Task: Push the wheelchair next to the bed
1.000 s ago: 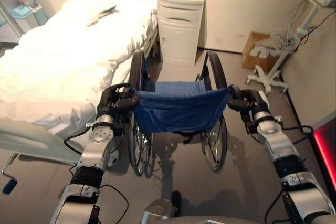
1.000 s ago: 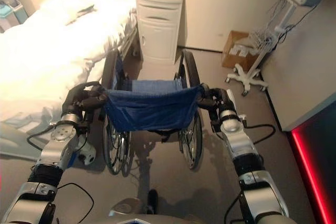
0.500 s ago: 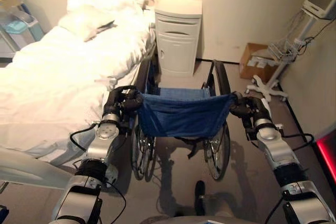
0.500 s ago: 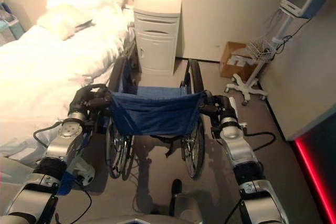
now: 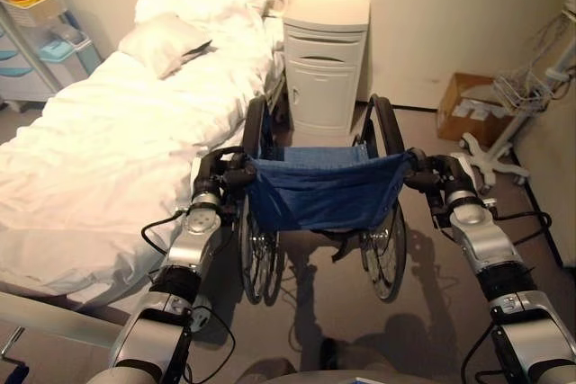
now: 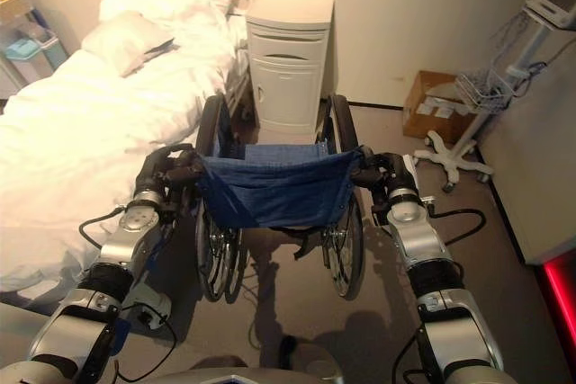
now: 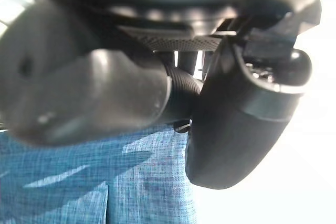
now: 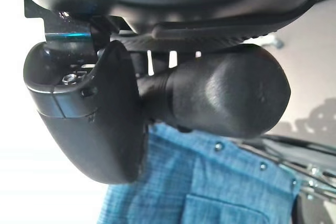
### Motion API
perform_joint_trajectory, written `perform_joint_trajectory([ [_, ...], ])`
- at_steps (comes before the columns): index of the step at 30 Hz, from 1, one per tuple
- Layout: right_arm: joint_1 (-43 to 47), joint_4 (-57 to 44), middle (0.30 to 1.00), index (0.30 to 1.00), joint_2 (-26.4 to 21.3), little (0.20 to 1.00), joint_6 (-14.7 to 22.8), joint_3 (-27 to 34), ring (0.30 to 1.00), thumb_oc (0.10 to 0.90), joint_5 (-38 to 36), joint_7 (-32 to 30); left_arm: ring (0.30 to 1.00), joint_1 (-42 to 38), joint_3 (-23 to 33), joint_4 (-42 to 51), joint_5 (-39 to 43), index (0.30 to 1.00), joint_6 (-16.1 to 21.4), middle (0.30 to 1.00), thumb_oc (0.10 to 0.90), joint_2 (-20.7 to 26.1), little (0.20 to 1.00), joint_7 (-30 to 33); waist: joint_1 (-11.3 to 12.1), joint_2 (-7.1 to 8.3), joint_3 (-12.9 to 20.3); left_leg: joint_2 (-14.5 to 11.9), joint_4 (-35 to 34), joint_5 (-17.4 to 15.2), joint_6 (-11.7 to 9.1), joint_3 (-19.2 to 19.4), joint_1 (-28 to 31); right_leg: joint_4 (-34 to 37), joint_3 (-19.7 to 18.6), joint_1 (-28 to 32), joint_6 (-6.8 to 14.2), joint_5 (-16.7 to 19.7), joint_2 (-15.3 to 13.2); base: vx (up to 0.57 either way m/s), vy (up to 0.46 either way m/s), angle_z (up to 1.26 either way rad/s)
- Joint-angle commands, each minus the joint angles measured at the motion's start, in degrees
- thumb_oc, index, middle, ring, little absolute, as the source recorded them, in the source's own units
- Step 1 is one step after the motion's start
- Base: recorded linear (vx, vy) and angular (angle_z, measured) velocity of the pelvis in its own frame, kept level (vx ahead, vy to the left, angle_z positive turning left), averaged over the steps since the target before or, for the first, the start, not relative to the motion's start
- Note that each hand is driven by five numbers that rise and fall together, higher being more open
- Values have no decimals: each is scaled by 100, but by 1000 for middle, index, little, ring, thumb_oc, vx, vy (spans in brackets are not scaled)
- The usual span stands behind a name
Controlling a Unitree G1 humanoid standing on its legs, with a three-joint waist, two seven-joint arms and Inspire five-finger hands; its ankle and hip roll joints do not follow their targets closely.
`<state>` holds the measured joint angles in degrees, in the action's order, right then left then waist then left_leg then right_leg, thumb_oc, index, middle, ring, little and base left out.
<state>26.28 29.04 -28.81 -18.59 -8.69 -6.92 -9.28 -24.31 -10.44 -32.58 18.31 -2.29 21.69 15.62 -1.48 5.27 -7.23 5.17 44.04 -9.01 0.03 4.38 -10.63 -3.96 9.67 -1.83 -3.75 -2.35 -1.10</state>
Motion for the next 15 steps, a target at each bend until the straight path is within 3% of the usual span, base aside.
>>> perform_joint_trajectory([
  [1,-362,298,300,300,-346,300,-195,-991,300,400,576,317,300,351,-514,284,-40,300,127,300,400,-83,300,-617,305,-191,-494,-293,-1632,1038,-70,-26,65,-61,-155,693,471,97,28,351,6,-38],
  [2,-353,291,300,300,-287,300,-204,-1024,300,400,580,288,300,416,-475,319,-52,300,158,300,400,-63,300,-619,361,-264,-514,-339,-2169,1172,-74,-1,91,-85,-184,766,471,27,132,444,48,-51],
  [3,-381,244,300,300,-208,300,-225,-1056,300,400,607,226,300,524,-422,395,-97,300,166,300,400,-45,300,-622,471,-380,-531,-340,-3068,1528,-152,-47,57,-96,-264,926,470,-75,303,471,65,-29],
  [5,-431,149,300,300,-199,300,-249,-1076,300,400,614,226,300,656,-341,468,-148,300,159,300,400,-33,300,-630,603,-469,-494,-344,-3908,1835,-216,-132,-66,-40,-399,1135,481,-167,434,419,78,-20],
  [7,-471,45,300,300,-261,300,-257,-1022,300,400,676,367,300,767,-221,541,-172,300,167,300,400,1,300,-644,677,-486,-439,-357,-4403,1891,-218,-65,-46,-55,-457,1325,526,-314,409,461,141,-47],
  [12,-476,152,300,300,-225,300,-172,-989,300,400,908,653,300,862,-12,507,3,300,124,300,400,91,300,-602,785,-508,-254,-306,-4177,1539,-19,50,175,-602,-282,1468,722,-635,112,392,161,-56],
  [14,-479,343,300,300,-177,300,-193,-954,300,400,893,618,300,896,29,454,-47,300,39,300,400,140,300,-698,847,-523,-113,-271,-4432,1393,216,117,559,-1904,-65,1259,1042,-299,-157,407,160,-44],
  [15,-473,415,300,300,-158,300,-166,-939,300,400,891,622,300,877,17,430,-82,300,25,300,400,131,300,-710,871,-522,-90,-253,-4444,1383,245,113,580,-2127,-26,1229,1092,-197,-217,268,92,-23],
])
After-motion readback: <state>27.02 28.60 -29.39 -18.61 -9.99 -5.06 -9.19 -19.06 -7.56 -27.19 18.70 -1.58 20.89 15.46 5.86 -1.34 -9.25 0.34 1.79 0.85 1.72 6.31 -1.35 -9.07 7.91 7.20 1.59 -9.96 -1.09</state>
